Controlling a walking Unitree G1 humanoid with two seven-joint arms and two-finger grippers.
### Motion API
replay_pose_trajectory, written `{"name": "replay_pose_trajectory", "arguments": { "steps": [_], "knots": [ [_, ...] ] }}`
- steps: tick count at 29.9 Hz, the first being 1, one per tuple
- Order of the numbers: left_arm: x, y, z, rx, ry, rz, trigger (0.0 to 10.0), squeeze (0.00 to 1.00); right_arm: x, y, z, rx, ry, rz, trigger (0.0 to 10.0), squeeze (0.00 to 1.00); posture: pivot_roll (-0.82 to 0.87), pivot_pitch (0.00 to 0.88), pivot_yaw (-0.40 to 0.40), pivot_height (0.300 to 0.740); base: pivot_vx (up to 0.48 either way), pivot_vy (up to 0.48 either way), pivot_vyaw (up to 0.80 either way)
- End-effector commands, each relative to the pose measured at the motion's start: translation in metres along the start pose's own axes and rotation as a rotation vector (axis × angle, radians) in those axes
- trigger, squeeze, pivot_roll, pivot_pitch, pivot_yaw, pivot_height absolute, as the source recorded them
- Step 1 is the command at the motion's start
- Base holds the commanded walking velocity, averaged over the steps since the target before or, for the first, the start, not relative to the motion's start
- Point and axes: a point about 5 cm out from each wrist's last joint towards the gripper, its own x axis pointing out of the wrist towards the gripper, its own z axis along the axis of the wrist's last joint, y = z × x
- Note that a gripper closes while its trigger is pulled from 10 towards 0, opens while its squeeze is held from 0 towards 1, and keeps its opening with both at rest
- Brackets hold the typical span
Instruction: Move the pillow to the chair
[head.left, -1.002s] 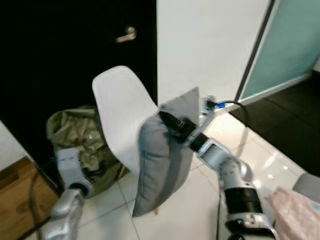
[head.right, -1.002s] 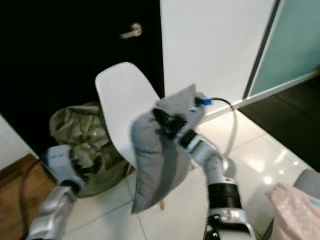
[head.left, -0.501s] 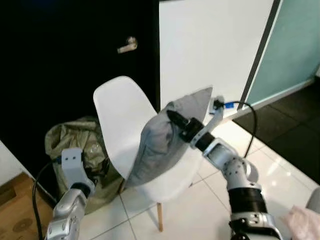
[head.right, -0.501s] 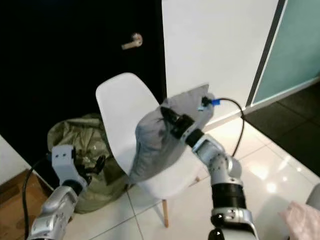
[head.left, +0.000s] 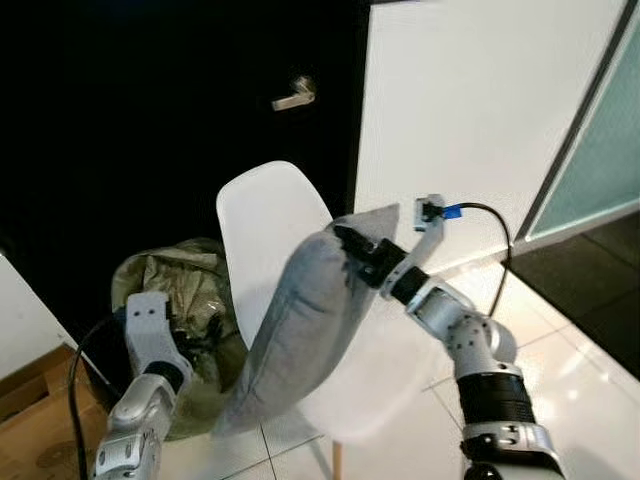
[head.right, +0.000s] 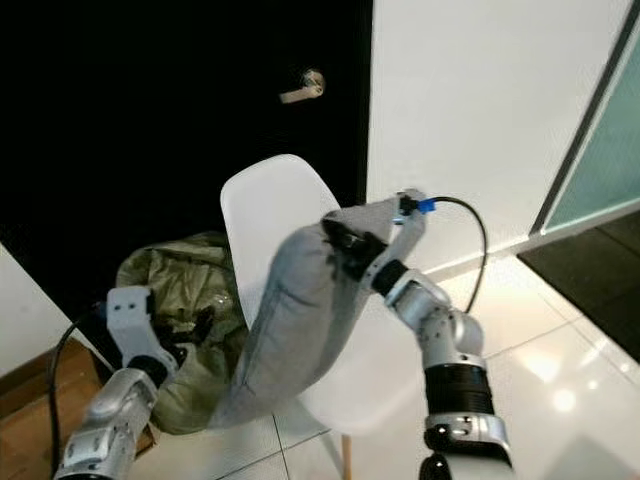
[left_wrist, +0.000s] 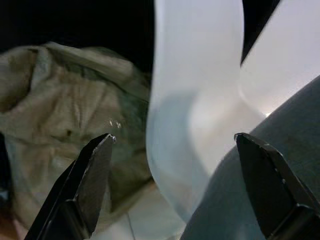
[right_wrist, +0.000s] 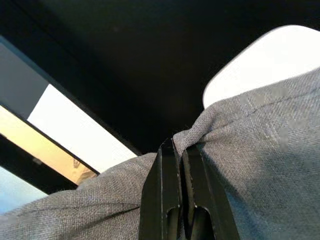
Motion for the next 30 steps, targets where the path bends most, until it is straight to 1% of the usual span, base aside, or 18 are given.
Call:
{"name": "replay_pose_trajectory", "arguments": {
  "steps": [1,5,6,8,11,14,18,21,22,23,24,25,26,27,28,29,30],
  "knots": [
    [-0.004,0.006,-0.004,0.005,0.024,0.019,10.0,0.00,0.009,0.010,0.003,-0.024,-0.006,0.042,10.0,0.00,-0.11,0.031,0.004,0.740,0.330,0.000,0.00],
    [-0.004,0.006,-0.005,0.001,0.033,0.033,10.0,0.00,0.010,0.009,0.002,-0.029,0.002,0.035,10.0,0.00,-0.11,0.031,0.004,0.740,0.318,0.000,0.00],
    [-0.003,0.008,-0.006,0.007,0.036,0.054,10.0,0.00,0.010,0.009,0.002,-0.031,0.003,0.034,10.0,0.00,-0.11,0.033,0.004,0.740,0.000,0.000,0.00],
    [-0.003,0.010,-0.008,-0.006,0.052,0.083,10.0,0.00,0.010,0.009,0.002,-0.032,0.004,0.032,10.0,0.00,-0.11,0.035,0.004,0.740,0.000,0.000,0.00],
    [-0.005,0.010,-0.006,-0.013,0.036,0.071,10.0,0.00,0.010,0.009,0.002,-0.034,0.006,0.028,10.0,0.00,-0.11,0.037,0.005,0.740,0.000,0.000,0.00],
    [-0.006,0.009,-0.007,0.001,0.046,0.055,10.0,0.00,0.009,0.008,0.001,-0.036,0.008,0.025,10.0,0.00,-0.11,0.041,0.004,0.740,0.000,-0.346,0.00],
    [-0.007,0.007,-0.010,-0.008,0.058,0.051,10.0,0.00,0.009,0.007,-0.001,-0.049,0.022,0.016,10.0,0.00,-0.11,0.045,0.005,0.740,0.000,-0.446,0.00],
    [-0.007,0.008,-0.010,-0.005,0.053,0.077,10.0,0.00,0.009,0.005,-0.005,-0.075,0.045,0.002,10.0,0.00,-0.10,0.048,0.003,0.740,0.000,-0.449,0.00],
    [-0.007,0.009,-0.010,-0.005,0.052,0.093,10.0,0.00,0.009,0.003,-0.008,-0.091,0.068,-0.012,10.0,0.00,-0.10,0.048,0.003,0.740,0.000,0.000,0.00],
    [-0.007,0.009,-0.009,-0.015,0.048,0.099,10.0,0.00,0.010,-0.005,-0.020,-0.130,0.162,-0.073,10.0,0.00,-0.10,0.050,0.002,0.740,0.000,0.000,0.00],
    [-0.007,0.009,-0.009,-0.015,0.048,0.099,10.0,0.00,0.010,-0.005,-0.020,-0.130,0.162,-0.073,10.0,0.00,-0.10,0.050,0.002,0.740,0.000,0.000,0.00],
    [-0.006,0.009,-0.008,-0.018,0.047,0.099,10.0,0.00,0.009,-0.008,-0.024,-0.154,0.196,-0.101,10.0,0.00,-0.10,0.051,0.001,0.740,0.000,0.000,0.00],
    [-0.006,0.009,-0.008,-0.018,0.047,0.099,10.0,0.00,0.009,-0.008,-0.024,-0.154,0.196,-0.101,10.0,0.00,-0.10,0.051,0.001,0.740,0.000,0.000,0.00],
    [-0.006,0.009,-0.007,-0.020,0.044,0.098,10.0,0.00,0.008,-0.012,-0.029,-0.153,0.242,-0.131,10.0,0.00,-0.10,0.051,0.001,0.740,0.000,0.000,0.00],
    [-0.006,0.009,-0.007,-0.022,0.041,0.098,10.0,0.00,0.008,-0.015,-0.035,-0.177,0.286,-0.147,10.0,0.00,-0.11,0.052,0.001,0.740,0.000,0.000,0.00],
    [-0.006,0.009,-0.007,-0.022,0.041,0.098,10.0,0.00,0.008,-0.015,-0.035,-0.177,0.286,-0.147,10.0,0.00,-0.11,0.052,0.001,0.740,0.000,0.000,0.00],
    [-0.006,0.009,-0.006,-0.024,0.040,0.097,10.0,0.00,0.008,-0.017,-0.038,-0.190,0.313,-0.153,10.0,0.00,-0.11,0.052,0.001,0.740,0.000,0.000,0.00]
  ]
}}
